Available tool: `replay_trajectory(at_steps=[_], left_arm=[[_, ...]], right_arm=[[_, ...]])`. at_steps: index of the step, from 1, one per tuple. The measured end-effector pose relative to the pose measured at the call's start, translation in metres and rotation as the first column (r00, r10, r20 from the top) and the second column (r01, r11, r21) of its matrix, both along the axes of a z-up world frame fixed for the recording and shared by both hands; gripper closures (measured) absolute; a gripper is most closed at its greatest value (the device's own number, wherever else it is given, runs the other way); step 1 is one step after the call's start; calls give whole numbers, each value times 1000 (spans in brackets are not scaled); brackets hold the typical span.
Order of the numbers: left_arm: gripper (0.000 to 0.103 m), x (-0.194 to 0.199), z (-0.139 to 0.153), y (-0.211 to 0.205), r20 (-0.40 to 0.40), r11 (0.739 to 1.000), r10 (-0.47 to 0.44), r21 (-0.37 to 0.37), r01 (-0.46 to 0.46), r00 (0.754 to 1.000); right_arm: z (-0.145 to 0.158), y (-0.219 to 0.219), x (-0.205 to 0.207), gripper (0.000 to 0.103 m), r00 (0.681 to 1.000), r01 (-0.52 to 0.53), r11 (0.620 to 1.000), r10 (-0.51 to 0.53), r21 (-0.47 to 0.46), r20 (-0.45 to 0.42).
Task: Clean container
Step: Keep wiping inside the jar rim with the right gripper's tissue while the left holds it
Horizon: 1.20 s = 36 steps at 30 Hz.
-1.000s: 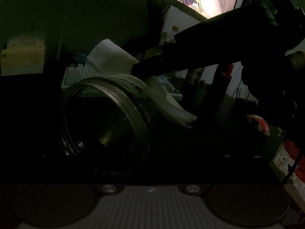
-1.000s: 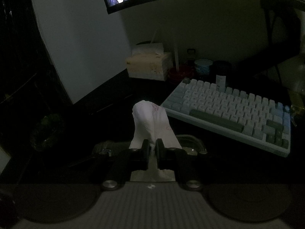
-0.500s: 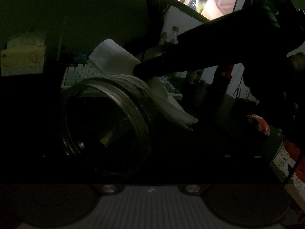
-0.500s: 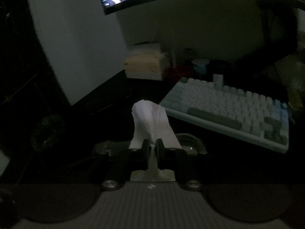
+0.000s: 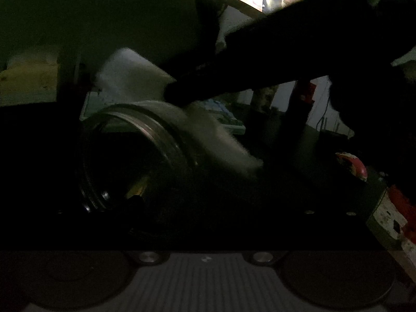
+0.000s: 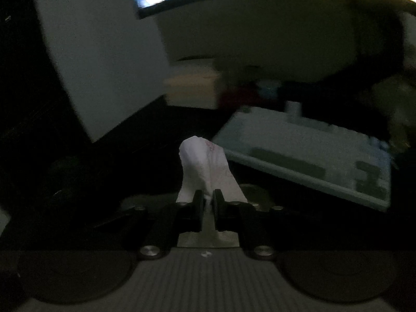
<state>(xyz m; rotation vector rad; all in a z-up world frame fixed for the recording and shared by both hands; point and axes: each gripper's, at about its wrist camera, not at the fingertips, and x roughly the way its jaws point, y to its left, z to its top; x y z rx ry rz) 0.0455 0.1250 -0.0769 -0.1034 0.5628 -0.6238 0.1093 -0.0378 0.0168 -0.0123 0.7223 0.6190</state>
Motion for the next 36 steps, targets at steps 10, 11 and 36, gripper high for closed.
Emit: replay_trajectory(at_steps=[10,11,36], left_arm=[[0,-2,-5,-3,4,1000,1,3,-1,1000],[0,-2,-6,-3,4,1000,0,2,0,1000],[0,-5,-5,-1,10,1000,-7,8,7,1000]], right_arm=[[-3,-7,-1,91,999,33,999,-33,-15,28],[-3,-7,0,91,999,34,999,-34,-12,25],[-3,-8,-2,91,999,37,999,-37,-3,22]])
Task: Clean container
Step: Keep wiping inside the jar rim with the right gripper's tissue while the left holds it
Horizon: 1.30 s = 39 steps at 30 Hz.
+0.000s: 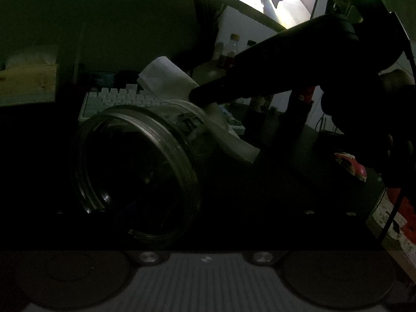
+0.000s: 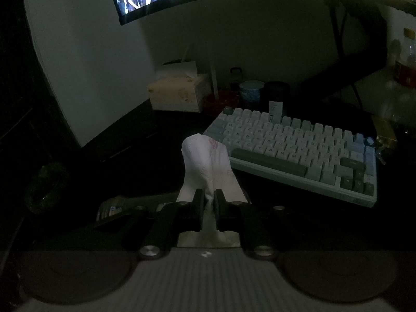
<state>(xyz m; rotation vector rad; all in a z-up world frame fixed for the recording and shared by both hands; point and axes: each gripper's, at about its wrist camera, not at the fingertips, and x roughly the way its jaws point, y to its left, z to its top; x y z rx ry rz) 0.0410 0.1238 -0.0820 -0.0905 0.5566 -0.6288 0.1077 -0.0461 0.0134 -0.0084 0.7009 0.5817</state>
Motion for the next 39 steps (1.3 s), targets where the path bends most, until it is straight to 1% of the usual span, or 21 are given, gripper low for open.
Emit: replay_trajectory(at_steps=[39], left_arm=[[0,0,-3,6,-2,1000,7,-3,-7,1000]], right_arm=[[0,-2,-1,91,1000,-2,1000,2,3,-4]])
